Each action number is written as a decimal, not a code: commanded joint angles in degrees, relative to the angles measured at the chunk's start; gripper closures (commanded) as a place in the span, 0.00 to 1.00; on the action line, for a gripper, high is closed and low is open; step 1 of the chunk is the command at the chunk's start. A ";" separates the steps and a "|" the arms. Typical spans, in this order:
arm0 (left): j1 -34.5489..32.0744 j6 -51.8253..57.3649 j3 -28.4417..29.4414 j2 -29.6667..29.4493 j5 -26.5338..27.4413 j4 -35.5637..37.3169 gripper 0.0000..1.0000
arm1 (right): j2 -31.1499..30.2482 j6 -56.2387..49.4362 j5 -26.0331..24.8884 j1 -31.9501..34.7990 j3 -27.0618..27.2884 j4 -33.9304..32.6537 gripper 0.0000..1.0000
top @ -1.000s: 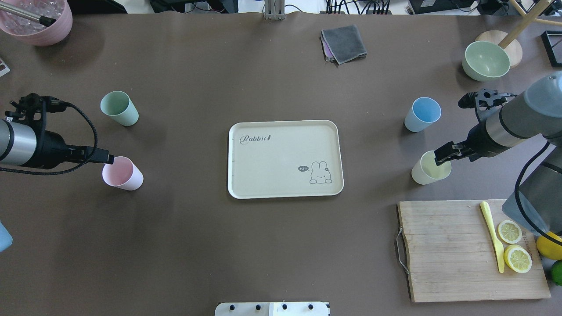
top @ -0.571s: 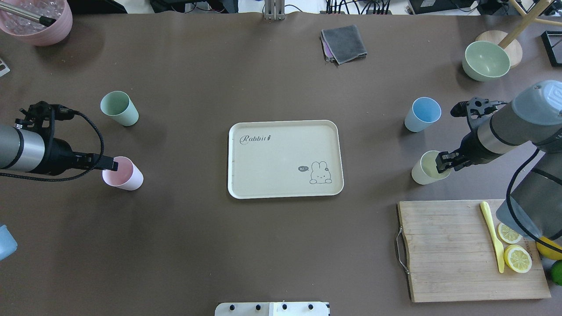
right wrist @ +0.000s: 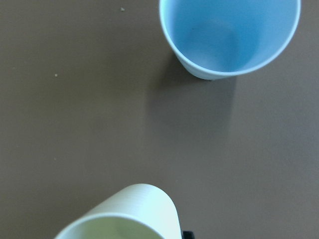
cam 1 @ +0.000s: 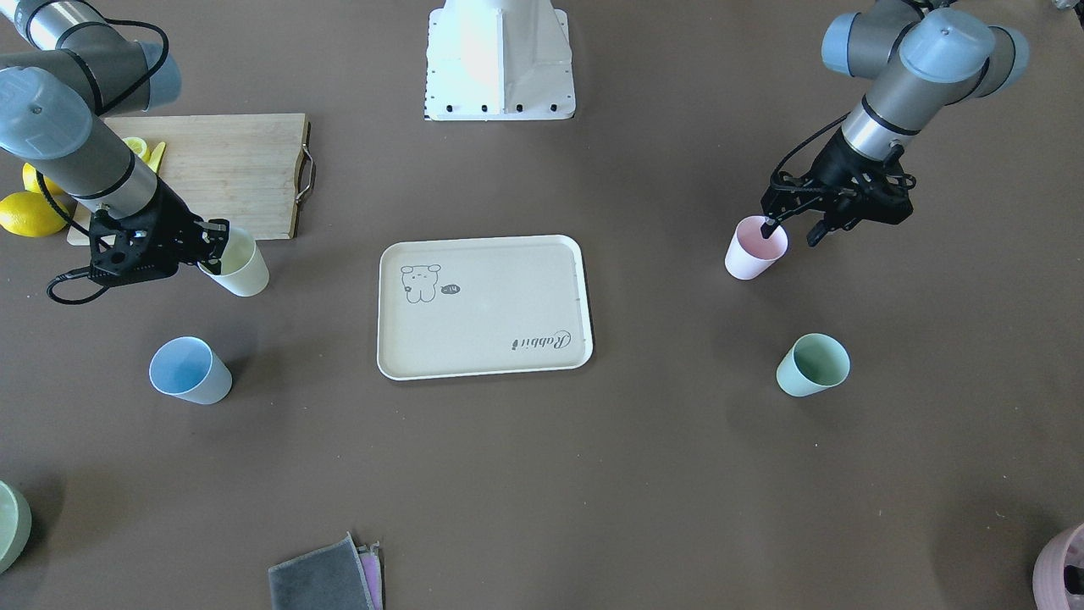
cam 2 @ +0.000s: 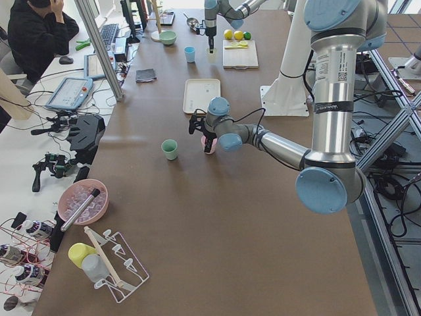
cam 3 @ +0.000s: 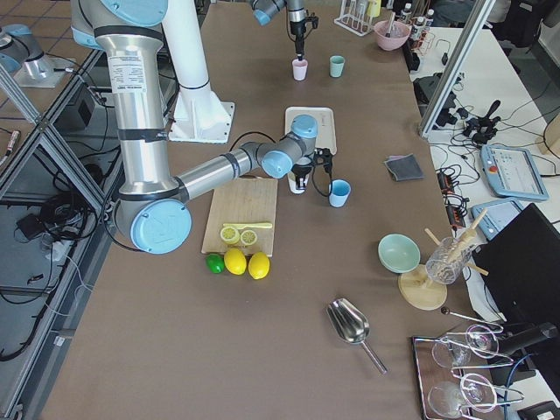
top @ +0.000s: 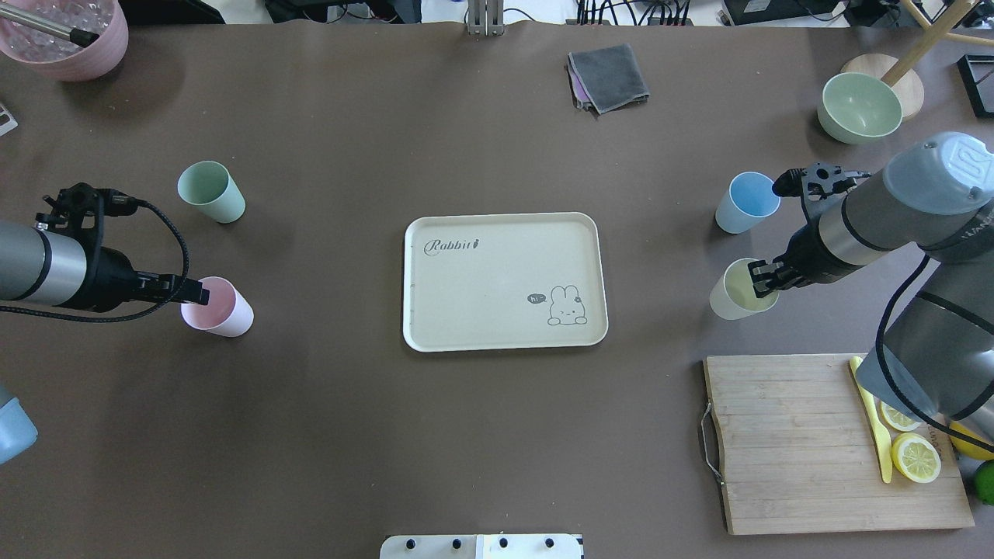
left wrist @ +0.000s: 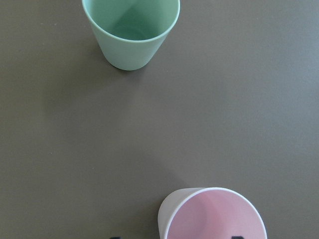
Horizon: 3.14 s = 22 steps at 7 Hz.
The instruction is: Place all cups on tray
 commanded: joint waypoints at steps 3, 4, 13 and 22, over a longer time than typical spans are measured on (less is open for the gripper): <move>3.11 -0.32 1.81 -0.93 2.09 0.06 0.69 | 7.70 0.23 5.75 4.71 0.70 -4.48 1.00; 3.47 -1.19 2.07 -1.37 1.66 0.15 1.00 | 10.35 0.23 6.36 4.71 0.96 -7.30 1.00; 0.30 -10.49 2.07 -26.06 -4.76 24.14 1.00 | 24.79 12.63 -6.55 -10.14 -10.36 -8.65 1.00; 19.03 -24.14 5.41 -35.74 15.45 29.94 1.00 | 26.56 9.79 -3.20 -0.40 -9.07 -9.17 0.00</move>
